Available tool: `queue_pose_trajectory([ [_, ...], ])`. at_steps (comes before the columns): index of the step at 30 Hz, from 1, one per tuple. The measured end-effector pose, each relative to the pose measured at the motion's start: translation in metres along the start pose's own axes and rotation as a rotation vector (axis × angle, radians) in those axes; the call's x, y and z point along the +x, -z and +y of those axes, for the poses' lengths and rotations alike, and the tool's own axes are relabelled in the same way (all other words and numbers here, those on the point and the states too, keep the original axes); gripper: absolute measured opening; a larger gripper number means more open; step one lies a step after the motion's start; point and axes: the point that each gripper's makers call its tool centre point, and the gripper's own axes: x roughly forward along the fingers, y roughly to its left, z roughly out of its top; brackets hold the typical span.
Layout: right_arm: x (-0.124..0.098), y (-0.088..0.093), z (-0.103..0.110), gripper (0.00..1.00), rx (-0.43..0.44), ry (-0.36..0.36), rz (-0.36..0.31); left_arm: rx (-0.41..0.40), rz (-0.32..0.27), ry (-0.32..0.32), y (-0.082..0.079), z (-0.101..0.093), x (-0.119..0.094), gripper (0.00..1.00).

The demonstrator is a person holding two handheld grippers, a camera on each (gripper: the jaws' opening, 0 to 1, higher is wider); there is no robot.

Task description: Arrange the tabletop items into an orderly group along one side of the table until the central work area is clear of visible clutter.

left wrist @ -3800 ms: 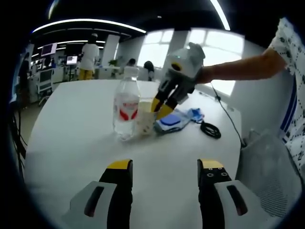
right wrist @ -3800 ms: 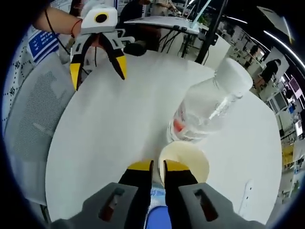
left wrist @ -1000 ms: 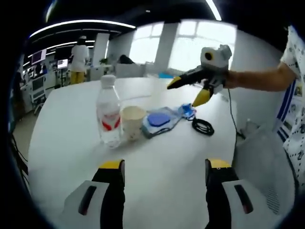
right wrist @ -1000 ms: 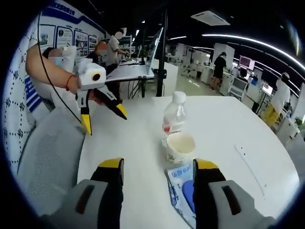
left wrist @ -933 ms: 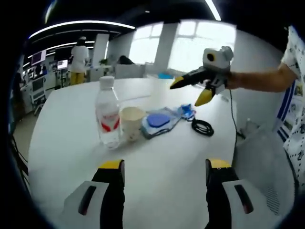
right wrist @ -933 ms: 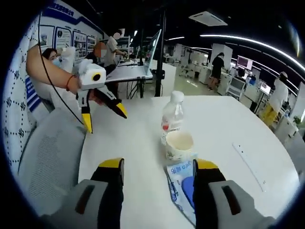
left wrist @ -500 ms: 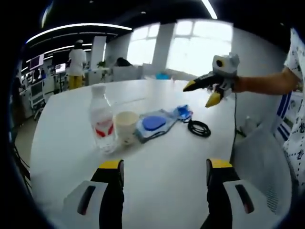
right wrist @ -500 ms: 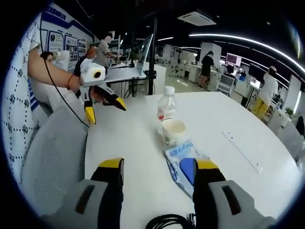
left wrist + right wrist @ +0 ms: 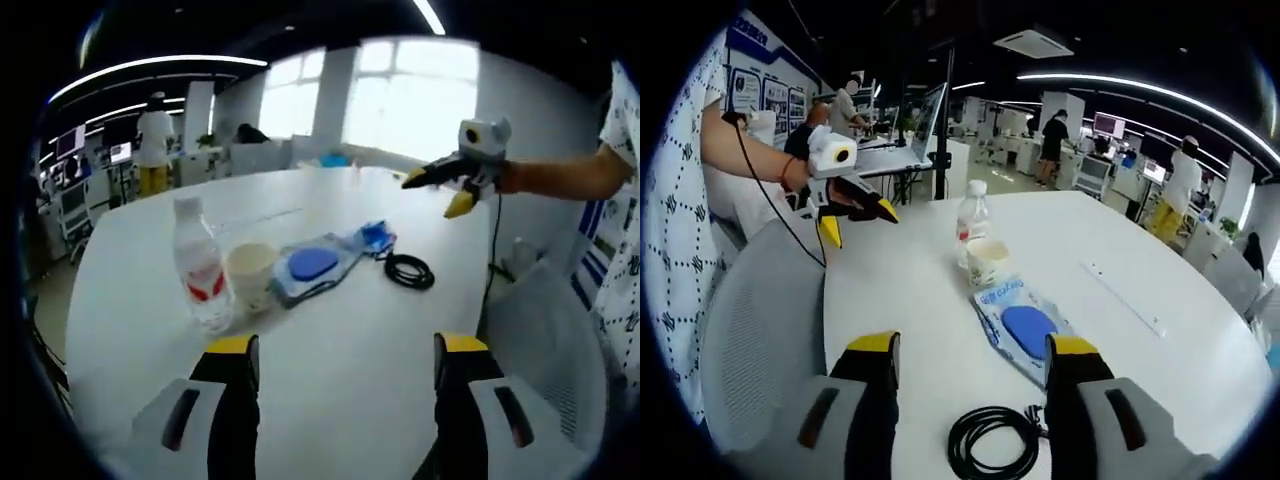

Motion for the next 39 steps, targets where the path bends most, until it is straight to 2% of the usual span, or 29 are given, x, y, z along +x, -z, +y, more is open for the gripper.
queue_pose_trajectory([
  [16,-0.058,0.035,-0.004,0.58,0.073,0.099,-0.006,0.027,-0.001,-0.002,-0.005,-0.013,0.000,0.69],
  [24,-0.087,0.060,-0.002,0.58,0.125,0.150,0.005,0.026,-0.006,-0.012,-0.007,-0.016,-0.002,0.70],
  [39,-0.115,0.100,0.003,0.59,0.204,0.207,0.023,0.020,-0.009,-0.039,-0.005,-0.020,-0.007,0.70],
])
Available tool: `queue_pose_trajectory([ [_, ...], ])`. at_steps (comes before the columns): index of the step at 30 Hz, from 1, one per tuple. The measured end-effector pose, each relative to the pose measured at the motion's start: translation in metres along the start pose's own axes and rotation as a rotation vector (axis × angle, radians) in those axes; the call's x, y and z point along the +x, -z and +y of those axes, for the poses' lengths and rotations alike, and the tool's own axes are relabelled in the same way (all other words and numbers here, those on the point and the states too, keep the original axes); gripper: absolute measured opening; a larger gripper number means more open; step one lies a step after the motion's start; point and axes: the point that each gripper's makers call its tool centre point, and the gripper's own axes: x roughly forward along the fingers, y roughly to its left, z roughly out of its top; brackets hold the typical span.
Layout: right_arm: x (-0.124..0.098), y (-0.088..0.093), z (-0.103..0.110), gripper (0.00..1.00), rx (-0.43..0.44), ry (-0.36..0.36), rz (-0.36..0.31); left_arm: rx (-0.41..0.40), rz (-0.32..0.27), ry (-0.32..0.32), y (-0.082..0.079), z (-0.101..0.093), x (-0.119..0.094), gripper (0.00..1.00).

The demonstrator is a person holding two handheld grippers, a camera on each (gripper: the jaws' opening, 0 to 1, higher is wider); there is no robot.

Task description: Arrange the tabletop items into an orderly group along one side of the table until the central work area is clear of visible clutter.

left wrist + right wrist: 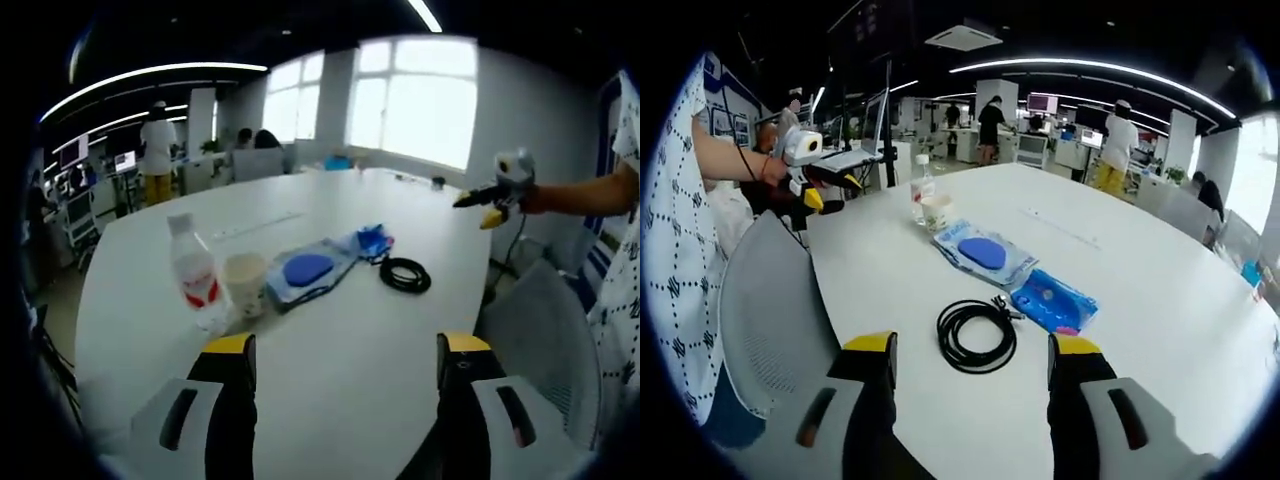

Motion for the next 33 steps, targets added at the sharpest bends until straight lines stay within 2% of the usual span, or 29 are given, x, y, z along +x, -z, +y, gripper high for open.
queue_pose_trajectory([
  [11,-0.015,0.033,-0.005,0.61,0.061,0.051,0.015,-0.007,-0.007,-0.019,0.000,-0.004,-0.005,0.70],
  [24,-0.016,0.033,-0.004,0.61,0.091,0.073,-0.017,-0.016,-0.040,-0.037,-0.004,-0.015,-0.007,0.71],
  [33,-0.016,0.034,-0.003,0.61,0.096,0.077,-0.026,-0.038,-0.049,-0.062,0.001,-0.014,-0.010,0.78],
])
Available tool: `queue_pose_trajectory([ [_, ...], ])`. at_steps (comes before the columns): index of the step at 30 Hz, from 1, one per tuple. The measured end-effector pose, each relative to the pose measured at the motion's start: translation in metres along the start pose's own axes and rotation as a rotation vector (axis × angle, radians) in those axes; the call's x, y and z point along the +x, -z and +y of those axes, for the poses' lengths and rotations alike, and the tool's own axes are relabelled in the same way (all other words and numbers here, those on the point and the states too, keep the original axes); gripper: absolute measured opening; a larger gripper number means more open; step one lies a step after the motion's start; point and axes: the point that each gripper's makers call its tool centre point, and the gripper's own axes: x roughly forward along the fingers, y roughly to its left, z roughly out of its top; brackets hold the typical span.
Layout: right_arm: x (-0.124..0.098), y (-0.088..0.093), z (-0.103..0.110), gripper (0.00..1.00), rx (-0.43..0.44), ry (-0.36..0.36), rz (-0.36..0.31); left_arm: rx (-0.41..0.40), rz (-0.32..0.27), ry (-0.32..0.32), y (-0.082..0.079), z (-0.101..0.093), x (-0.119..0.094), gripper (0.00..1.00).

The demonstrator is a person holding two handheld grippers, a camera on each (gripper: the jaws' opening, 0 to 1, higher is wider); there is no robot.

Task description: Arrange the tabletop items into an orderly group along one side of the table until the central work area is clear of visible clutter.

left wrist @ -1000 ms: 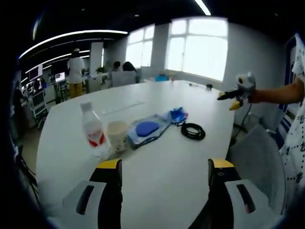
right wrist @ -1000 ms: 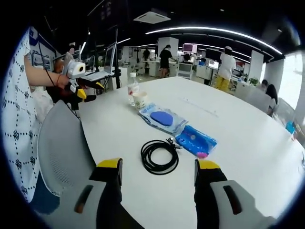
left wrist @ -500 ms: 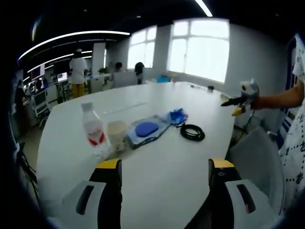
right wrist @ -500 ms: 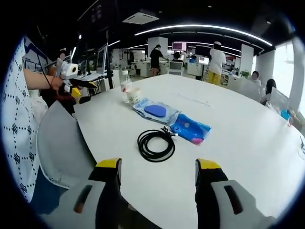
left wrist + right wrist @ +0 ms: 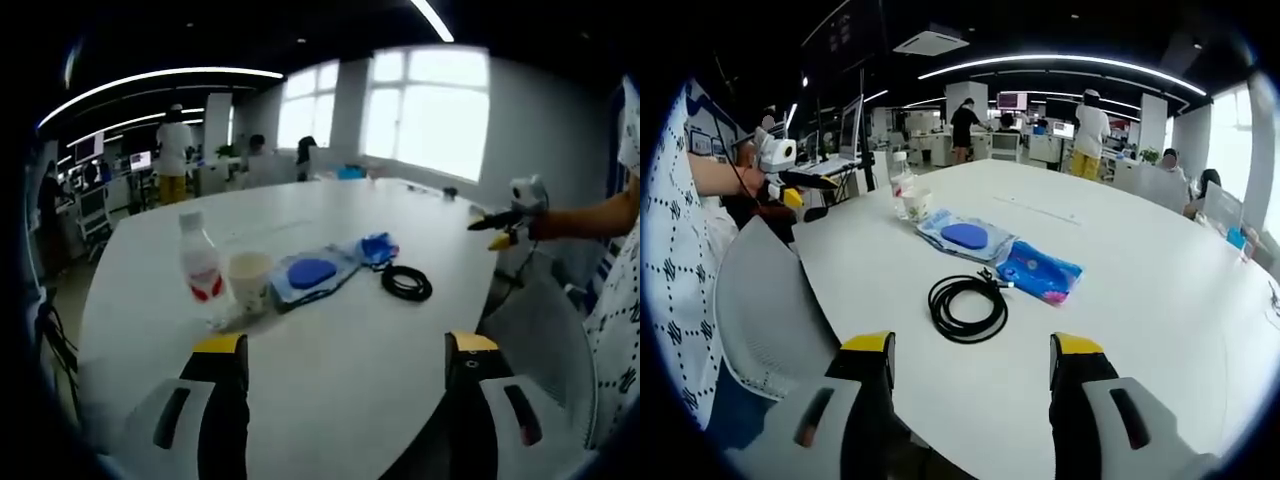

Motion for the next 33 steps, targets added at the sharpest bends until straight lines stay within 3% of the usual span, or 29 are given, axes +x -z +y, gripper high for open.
queue_pose_trajectory([
  [17,0.008,-0.001,0.004,0.60,0.005,-0.005,0.007,-0.037,-0.019,-0.037,0.001,0.013,-0.001,0.85],
  [33,0.016,-0.005,0.004,0.60,-0.002,-0.016,0.011,-0.060,-0.017,-0.052,0.007,0.016,-0.004,0.85],
])
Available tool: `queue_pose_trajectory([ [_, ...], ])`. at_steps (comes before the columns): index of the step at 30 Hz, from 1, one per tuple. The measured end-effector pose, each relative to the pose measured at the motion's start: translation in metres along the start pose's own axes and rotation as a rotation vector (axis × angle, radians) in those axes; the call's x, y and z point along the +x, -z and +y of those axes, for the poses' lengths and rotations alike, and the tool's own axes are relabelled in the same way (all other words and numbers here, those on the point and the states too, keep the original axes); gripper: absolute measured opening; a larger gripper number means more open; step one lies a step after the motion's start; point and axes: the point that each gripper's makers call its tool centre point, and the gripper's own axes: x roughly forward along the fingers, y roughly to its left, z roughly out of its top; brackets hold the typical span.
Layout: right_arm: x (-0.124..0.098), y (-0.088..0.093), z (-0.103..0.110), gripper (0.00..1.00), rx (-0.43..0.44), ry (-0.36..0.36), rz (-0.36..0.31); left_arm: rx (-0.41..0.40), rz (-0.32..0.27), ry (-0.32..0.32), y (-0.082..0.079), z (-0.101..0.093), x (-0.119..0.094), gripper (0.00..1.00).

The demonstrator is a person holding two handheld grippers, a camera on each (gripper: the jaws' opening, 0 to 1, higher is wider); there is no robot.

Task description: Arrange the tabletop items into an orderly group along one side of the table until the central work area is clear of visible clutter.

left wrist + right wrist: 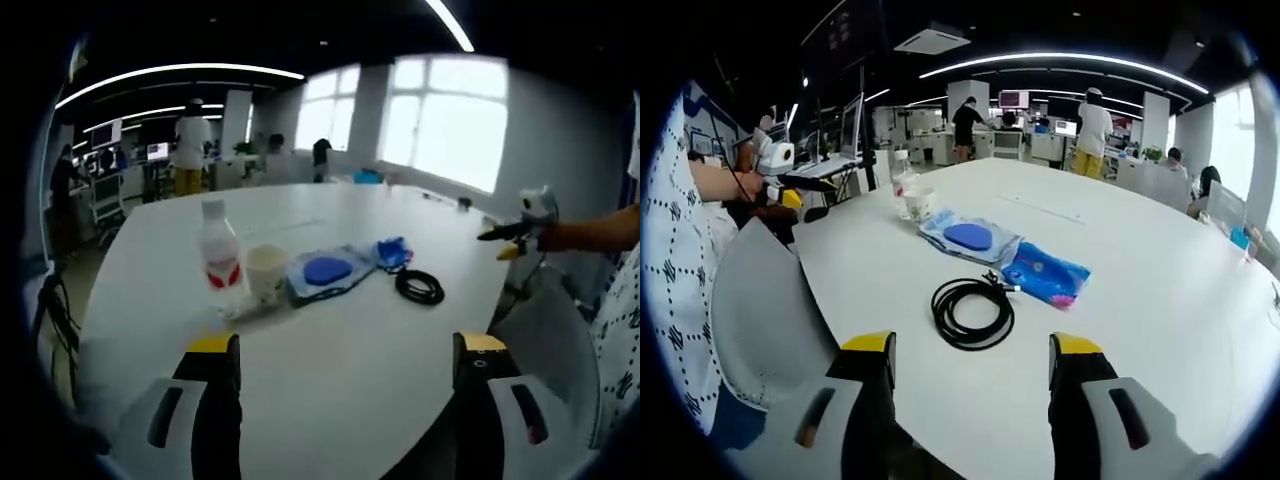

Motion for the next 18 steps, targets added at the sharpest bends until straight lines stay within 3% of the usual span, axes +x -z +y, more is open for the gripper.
queue_pose_trajectory([
  [18,0.0010,-0.0073,-0.0021,0.60,-0.016,-0.002,-0.008,0.000,-0.006,-0.013,-0.0018,0.0038,-0.0018,0.84],
])
